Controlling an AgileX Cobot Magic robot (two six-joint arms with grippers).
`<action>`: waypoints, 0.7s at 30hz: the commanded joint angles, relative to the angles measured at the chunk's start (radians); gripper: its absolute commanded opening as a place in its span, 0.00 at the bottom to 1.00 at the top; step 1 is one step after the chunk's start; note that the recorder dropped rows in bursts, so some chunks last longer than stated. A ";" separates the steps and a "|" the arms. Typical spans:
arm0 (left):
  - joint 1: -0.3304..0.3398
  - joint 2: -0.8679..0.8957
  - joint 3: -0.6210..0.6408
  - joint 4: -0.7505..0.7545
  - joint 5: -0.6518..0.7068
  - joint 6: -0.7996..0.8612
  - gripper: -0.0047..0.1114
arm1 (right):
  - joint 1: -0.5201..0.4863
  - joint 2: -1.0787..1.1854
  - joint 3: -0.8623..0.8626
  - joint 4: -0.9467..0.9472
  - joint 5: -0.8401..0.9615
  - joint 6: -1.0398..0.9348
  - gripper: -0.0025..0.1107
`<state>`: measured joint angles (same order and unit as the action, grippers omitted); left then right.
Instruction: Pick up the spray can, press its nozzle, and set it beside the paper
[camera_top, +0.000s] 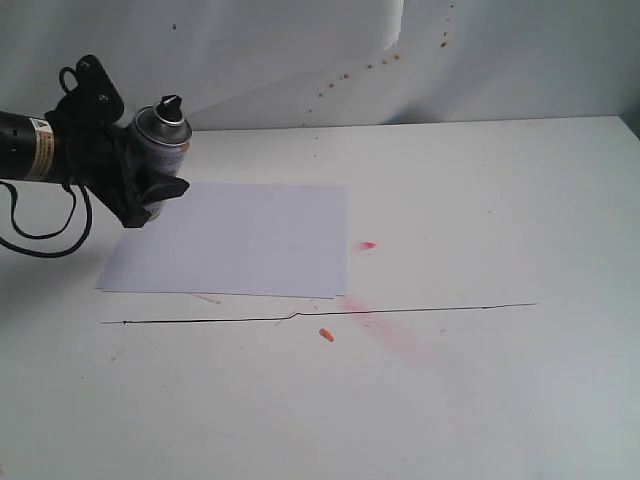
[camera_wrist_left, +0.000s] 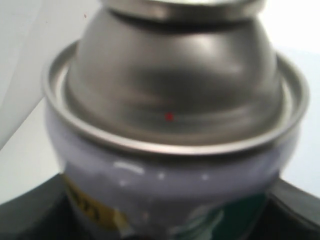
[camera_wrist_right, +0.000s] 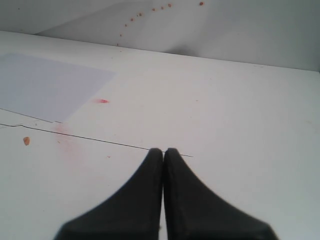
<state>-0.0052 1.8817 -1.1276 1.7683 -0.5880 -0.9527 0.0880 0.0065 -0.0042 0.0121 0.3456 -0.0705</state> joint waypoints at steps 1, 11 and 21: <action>-0.006 -0.007 -0.001 -0.024 -0.013 -0.038 0.04 | -0.007 -0.006 0.004 -0.001 -0.005 -0.001 0.02; -0.006 -0.007 -0.001 -0.024 0.005 -0.040 0.04 | -0.007 -0.006 0.004 -0.001 -0.005 -0.001 0.02; -0.006 -0.007 -0.001 -0.024 0.065 -0.019 0.04 | -0.007 -0.006 0.004 -0.001 -0.005 -0.001 0.02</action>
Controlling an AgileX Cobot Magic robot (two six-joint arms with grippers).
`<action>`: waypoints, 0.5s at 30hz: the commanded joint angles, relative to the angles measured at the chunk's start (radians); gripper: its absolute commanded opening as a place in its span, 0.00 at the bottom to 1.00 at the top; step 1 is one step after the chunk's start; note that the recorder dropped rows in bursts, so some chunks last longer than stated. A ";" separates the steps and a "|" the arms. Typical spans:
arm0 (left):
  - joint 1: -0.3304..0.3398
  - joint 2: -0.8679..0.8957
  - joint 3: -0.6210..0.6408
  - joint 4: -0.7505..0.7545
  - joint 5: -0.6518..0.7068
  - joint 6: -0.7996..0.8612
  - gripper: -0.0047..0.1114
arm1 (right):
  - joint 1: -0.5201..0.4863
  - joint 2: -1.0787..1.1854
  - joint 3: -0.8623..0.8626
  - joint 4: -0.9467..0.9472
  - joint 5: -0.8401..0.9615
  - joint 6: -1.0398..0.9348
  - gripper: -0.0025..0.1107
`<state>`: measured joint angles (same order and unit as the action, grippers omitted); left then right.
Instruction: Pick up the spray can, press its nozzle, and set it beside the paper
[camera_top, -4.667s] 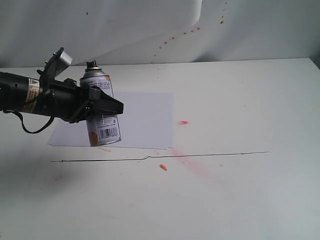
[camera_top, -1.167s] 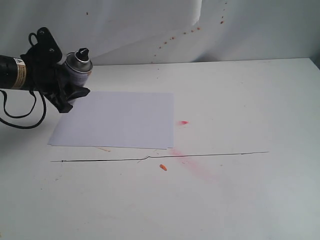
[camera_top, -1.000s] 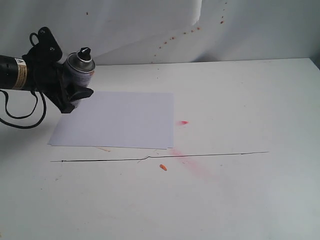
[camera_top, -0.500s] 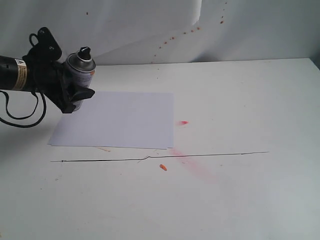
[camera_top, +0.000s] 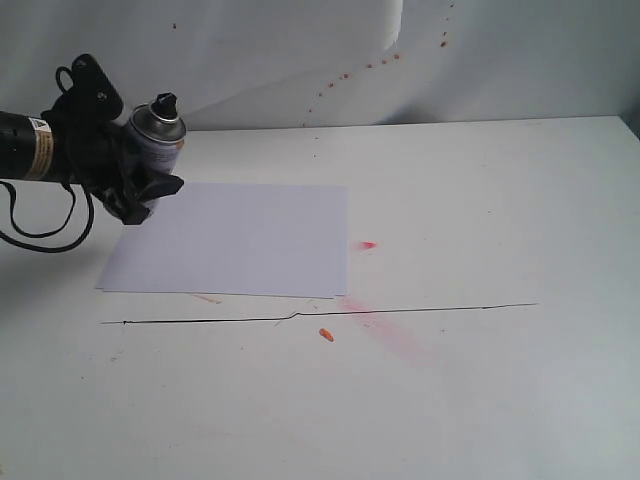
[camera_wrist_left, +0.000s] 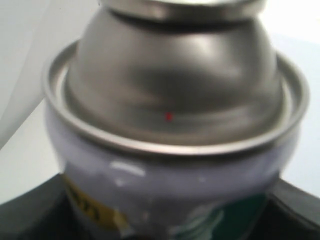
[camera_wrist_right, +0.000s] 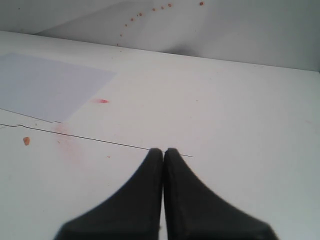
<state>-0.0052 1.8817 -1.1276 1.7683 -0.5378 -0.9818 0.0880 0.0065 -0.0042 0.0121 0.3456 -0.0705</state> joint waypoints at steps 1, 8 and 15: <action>-0.006 -0.007 -0.001 -0.024 0.013 0.018 0.04 | -0.007 -0.006 0.004 -0.001 -0.005 -0.001 0.02; -0.006 -0.007 0.016 -0.024 -0.016 0.020 0.04 | -0.007 -0.006 0.004 -0.001 -0.005 -0.001 0.02; -0.006 -0.007 0.023 -0.024 -0.014 -0.009 0.04 | -0.007 -0.006 0.004 -0.001 -0.005 -0.001 0.02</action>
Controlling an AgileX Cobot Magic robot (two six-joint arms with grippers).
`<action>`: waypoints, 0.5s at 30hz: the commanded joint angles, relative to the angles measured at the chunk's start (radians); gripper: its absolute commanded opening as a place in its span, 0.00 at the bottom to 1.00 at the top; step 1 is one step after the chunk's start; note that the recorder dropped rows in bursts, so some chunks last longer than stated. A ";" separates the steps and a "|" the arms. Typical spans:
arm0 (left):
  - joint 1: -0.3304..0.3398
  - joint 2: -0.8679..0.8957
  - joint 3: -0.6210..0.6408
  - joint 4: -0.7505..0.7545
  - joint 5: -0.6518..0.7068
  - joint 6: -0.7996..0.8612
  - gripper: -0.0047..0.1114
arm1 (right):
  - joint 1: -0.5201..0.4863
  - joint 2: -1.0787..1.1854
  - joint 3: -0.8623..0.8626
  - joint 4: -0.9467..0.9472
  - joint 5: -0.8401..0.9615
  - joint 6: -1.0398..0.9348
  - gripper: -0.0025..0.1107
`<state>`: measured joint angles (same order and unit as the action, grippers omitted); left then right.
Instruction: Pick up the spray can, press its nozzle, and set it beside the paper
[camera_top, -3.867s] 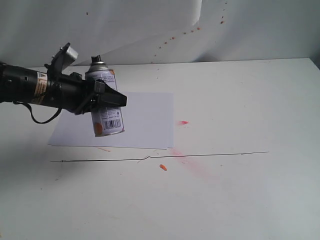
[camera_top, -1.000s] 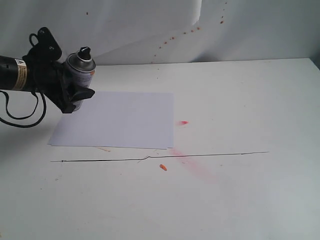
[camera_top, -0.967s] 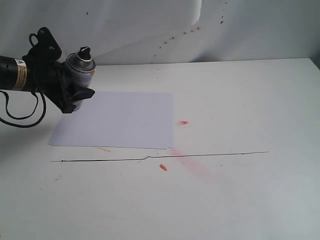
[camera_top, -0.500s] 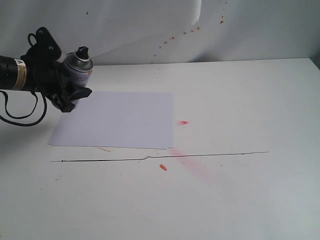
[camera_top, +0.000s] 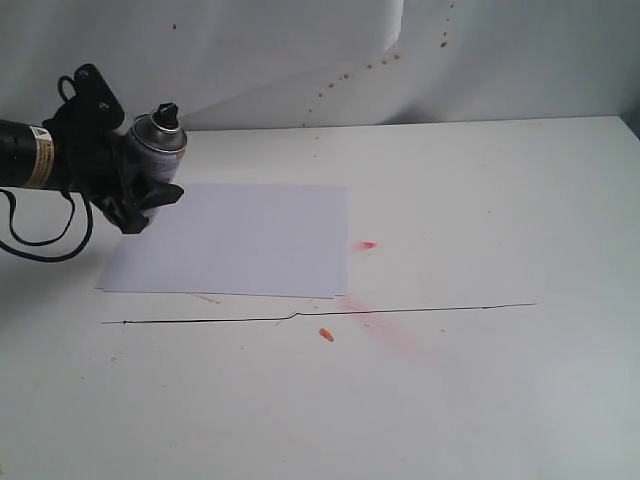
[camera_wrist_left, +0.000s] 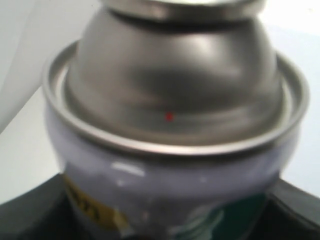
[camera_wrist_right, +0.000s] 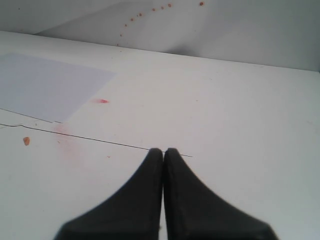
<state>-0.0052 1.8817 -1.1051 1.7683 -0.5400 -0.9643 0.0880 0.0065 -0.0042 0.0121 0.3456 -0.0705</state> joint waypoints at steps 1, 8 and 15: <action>-0.006 -0.007 0.000 -0.024 -0.016 -0.062 0.04 | -0.007 -0.006 0.004 -0.001 -0.005 -0.001 0.02; -0.006 -0.007 0.000 -0.172 -0.137 -0.292 0.04 | -0.007 -0.006 0.004 -0.001 -0.005 -0.001 0.02; -0.006 -0.007 0.011 -0.167 -0.135 -0.494 0.04 | -0.007 -0.006 0.004 -0.001 -0.005 -0.001 0.02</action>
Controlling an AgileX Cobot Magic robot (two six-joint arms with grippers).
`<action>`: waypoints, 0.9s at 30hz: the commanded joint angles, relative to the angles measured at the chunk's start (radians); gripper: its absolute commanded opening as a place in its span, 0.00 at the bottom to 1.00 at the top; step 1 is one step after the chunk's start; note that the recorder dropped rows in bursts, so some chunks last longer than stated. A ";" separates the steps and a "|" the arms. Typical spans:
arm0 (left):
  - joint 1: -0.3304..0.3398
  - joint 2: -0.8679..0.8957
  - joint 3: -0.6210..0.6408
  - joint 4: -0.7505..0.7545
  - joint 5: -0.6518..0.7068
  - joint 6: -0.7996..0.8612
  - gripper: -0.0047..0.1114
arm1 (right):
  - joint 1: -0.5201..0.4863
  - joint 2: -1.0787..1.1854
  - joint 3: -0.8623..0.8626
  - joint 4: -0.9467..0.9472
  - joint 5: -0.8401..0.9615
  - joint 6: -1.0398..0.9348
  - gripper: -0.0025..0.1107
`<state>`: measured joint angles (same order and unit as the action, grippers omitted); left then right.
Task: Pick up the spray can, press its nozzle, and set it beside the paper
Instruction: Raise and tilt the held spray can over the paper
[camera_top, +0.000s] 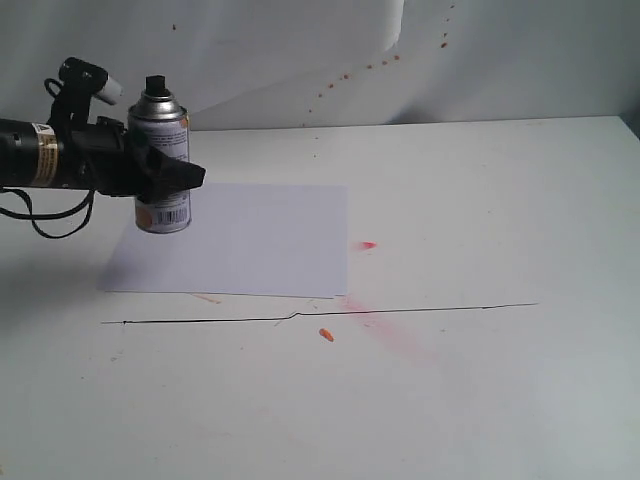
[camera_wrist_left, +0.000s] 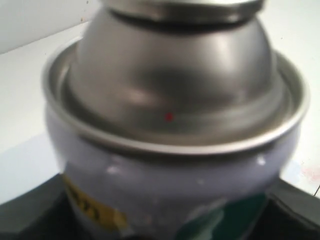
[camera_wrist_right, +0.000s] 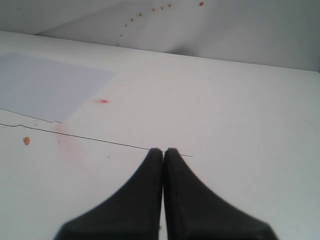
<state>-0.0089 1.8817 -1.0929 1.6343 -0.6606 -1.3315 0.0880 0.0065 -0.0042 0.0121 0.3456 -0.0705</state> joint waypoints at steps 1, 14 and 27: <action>-0.003 -0.007 -0.001 -0.033 -0.014 -0.175 0.04 | -0.007 -0.006 0.004 -0.001 -0.005 -0.001 0.02; -0.015 -0.022 -0.006 0.034 0.060 -0.748 0.04 | -0.007 -0.006 0.004 -0.001 -0.005 -0.001 0.02; -0.133 -0.137 0.040 -0.456 0.354 -0.210 0.04 | -0.007 -0.006 0.004 -0.001 -0.005 -0.001 0.02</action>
<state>-0.1155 1.7608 -1.0755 1.3705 -0.3307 -1.7244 0.0880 0.0065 -0.0042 0.0121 0.3456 -0.0705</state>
